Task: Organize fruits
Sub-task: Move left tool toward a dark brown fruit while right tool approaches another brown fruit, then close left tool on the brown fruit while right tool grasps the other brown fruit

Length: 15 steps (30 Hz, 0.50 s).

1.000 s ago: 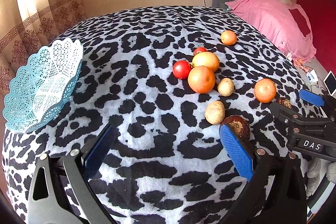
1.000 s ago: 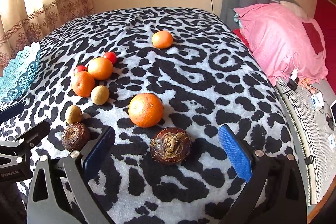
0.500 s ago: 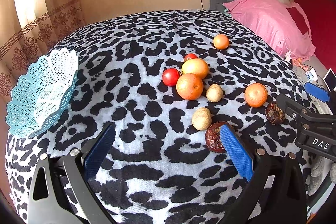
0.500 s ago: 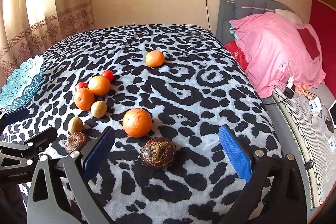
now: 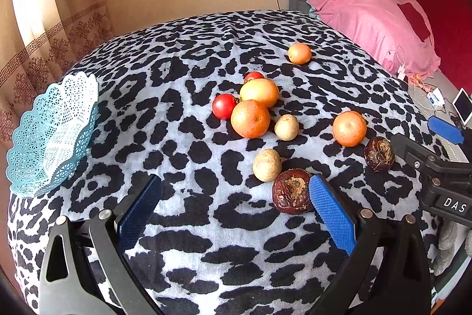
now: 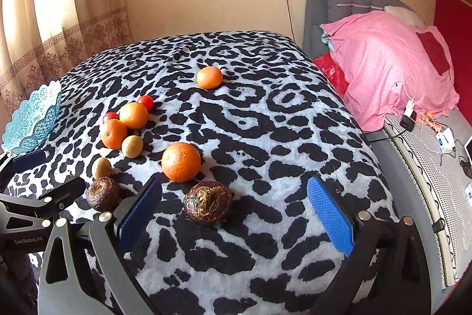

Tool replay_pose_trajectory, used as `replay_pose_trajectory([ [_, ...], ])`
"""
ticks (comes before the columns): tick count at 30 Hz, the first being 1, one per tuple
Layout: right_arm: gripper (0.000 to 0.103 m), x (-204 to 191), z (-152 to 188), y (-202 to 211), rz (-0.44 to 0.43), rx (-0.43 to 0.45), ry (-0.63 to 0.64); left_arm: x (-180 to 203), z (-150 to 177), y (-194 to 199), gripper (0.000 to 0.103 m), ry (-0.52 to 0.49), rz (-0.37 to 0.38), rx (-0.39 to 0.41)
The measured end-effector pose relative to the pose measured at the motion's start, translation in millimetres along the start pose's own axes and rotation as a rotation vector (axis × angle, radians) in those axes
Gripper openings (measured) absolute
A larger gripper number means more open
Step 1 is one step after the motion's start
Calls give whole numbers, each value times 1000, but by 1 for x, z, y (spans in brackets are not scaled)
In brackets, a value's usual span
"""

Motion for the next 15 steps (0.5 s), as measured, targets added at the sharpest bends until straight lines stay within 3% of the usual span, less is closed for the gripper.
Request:
replay_pose_trajectory([
  [15, 98, 18, 9, -6, 16, -32, -28, 22, 9, -25, 101, -29, 58, -77],
])
Point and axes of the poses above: each gripper's, at about its wrist camera, not at the fingertips, and y roughly against the way its jaws point, x to its right, z to its underside, the point moved 3 cm from there along -y, roughly the way its jaws point, and after that the axes turned 6 degrees about x, right-handed, at the moved point
